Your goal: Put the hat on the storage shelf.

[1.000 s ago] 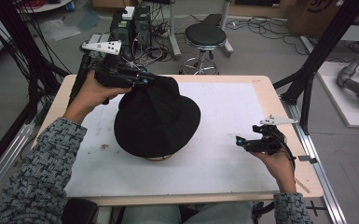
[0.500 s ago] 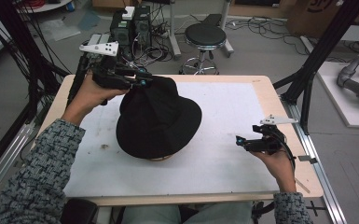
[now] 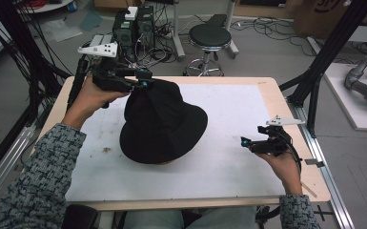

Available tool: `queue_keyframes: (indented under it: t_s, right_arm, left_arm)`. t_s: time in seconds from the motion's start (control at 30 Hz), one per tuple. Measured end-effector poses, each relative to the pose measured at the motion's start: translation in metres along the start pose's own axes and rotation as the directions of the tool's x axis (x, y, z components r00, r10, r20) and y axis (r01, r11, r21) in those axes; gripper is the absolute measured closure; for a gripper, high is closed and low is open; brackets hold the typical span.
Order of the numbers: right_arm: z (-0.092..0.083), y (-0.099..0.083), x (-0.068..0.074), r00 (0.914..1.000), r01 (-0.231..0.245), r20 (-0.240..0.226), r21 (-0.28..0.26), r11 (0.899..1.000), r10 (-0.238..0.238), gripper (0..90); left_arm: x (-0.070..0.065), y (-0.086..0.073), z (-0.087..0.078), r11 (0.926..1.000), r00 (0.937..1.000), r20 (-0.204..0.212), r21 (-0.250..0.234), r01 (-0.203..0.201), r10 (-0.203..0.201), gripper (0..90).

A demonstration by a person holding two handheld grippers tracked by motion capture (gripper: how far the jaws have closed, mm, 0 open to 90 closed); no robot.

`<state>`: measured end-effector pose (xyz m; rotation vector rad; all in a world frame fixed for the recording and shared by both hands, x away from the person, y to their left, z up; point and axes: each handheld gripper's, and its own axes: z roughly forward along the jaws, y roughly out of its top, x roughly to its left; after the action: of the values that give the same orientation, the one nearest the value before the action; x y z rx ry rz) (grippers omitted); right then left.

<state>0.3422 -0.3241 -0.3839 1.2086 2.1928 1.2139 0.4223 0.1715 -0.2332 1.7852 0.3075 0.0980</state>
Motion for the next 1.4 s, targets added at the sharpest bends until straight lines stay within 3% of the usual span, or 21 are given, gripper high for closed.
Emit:
queue_keyframes:
  t_s: [0.33,0.5,0.53,0.73,0.83,0.9,1.0,1.13,1.17,1.23,1.27,1.4]
  right_arm:
    - [0.011,0.011,0.0,0.9997,0.008,-0.024,-0.01,1.0,-0.008,10.1]
    - [0.02,0.018,-0.001,0.9991,0.013,-0.041,-0.018,1.0,-0.013,10.1]
    - [0.021,0.019,-0.001,0.9989,0.015,-0.043,-0.021,1.0,-0.016,10.1]
    - [0.032,0.027,-0.002,0.9979,0.016,-0.062,-0.026,1.0,-0.017,10.1]
    - [0.036,0.03,-0.004,0.9976,0.015,-0.068,-0.031,0.999,-0.018,10.1]
    - [0.038,0.032,-0.004,0.9971,0.016,-0.073,-0.038,0.999,-0.019,10.1]
    - [0.04,0.035,-0.005,0.997,0.016,-0.075,-0.044,0.999,-0.019,10.1]
    - [0.043,0.037,-0.006,0.9964,0.012,-0.083,-0.043,0.999,-0.015,10.1]
    - [0.043,0.037,-0.007,0.9962,0.013,-0.085,-0.042,0.999,-0.017,10.1]
    - [0.045,0.038,-0.007,0.9961,0.008,-0.087,-0.04,0.999,-0.011,10.1]
    - [0.045,0.038,-0.007,0.996,0.006,-0.089,-0.042,0.999,-0.01,10.1]
    - [0.047,0.042,-0.01,0.9956,-0.001,-0.093,-0.053,0.999,-0.004,10.1]
  left_arm:
    - [-0.009,-0.001,-0.028,0.9993,0.9974,-0.072,-0.036,-0.005,0.002,54.0]
    - [-0.013,-0.009,-0.05,0.9988,0.9869,-0.161,-0.049,0.002,-0.01,51.2]
    - [-0.014,-0.012,-0.054,0.999,0.9822,-0.187,-0.044,0.002,-0.01,50.8]
    - [-0.02,-0.029,-0.075,0.9997,0.9492,-0.314,-0.019,0.017,-0.023,45.7]
    - [-0.022,-0.038,-0.084,0.9996,0.9289,-0.369,-0.013,0.024,-0.027,44.0]
    - [-0.025,-0.045,-0.091,0.9996,0.9097,-0.414,-0.011,0.025,-0.027,42.6]
    - [-0.028,-0.056,-0.096,0.9993,0.8905,-0.453,-0.021,0.032,-0.038,40.0]
    - [-0.03,-0.071,-0.101,0.999,0.8566,-0.514,-0.012,0.044,-0.044,36.7]
    - [-0.03,-0.077,-0.102,0.9986,0.8446,-0.533,-0.016,0.05,-0.051,36.3]
    - [-0.03,-0.085,-0.104,0.9977,0.8324,-0.551,-0.015,0.066,-0.063,36.0]
    - [-0.029,-0.093,-0.106,0.9963,0.8181,-0.57,-0.011,0.086,-0.077,35.3]
    - [-0.027,-0.109,-0.106,0.9949,0.801,-0.593,-0.006,0.101,-0.085,34.2]
